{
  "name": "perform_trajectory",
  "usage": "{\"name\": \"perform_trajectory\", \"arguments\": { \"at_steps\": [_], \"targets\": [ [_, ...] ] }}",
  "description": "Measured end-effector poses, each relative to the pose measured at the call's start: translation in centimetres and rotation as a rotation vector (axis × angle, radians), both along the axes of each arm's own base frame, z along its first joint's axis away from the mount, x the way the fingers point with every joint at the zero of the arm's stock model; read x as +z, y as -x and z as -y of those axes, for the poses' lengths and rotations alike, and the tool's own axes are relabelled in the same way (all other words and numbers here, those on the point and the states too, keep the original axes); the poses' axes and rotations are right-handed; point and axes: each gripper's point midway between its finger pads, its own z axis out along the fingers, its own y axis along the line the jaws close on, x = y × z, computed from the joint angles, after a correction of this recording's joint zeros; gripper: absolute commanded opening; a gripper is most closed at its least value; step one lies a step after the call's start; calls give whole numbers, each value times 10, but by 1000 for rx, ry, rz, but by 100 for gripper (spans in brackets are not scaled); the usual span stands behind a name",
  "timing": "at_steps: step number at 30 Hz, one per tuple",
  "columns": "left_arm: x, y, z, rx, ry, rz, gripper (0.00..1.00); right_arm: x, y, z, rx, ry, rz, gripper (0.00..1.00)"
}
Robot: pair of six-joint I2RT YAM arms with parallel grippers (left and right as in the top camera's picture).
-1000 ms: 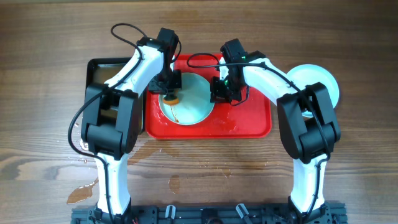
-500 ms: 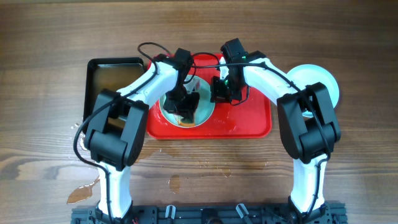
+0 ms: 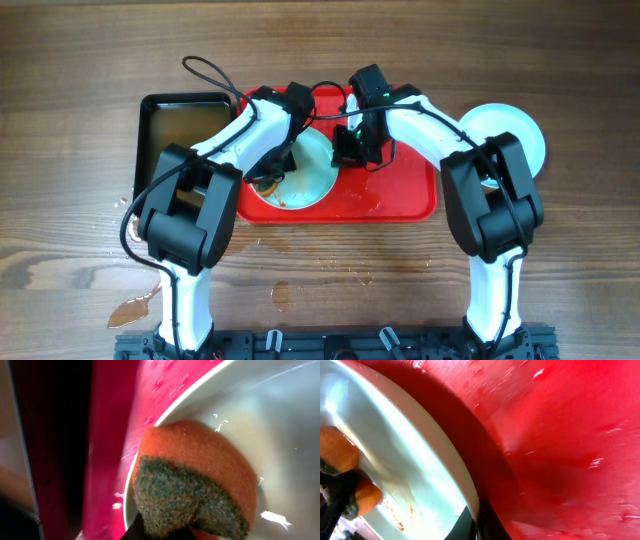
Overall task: Clean dirty plates on tray and stack at the side
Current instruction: 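Scrub the held plate with the sponge using the left gripper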
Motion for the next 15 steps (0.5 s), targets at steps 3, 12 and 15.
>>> {"name": "perform_trajectory", "arguments": {
  "at_steps": [3, 12, 15],
  "targets": [
    [-3, -3, 7, -97, 68, -30, 4, 0, 0, 2, 2, 1, 1, 5],
    [-3, 9, 107, -538, 610, -118, 4, -1, -5, 10, -11, 12, 7, 4],
    [-3, 2, 121, -598, 678, -77, 4, -1, -5, 10, -11, 12, 6, 4]
  ]
}}
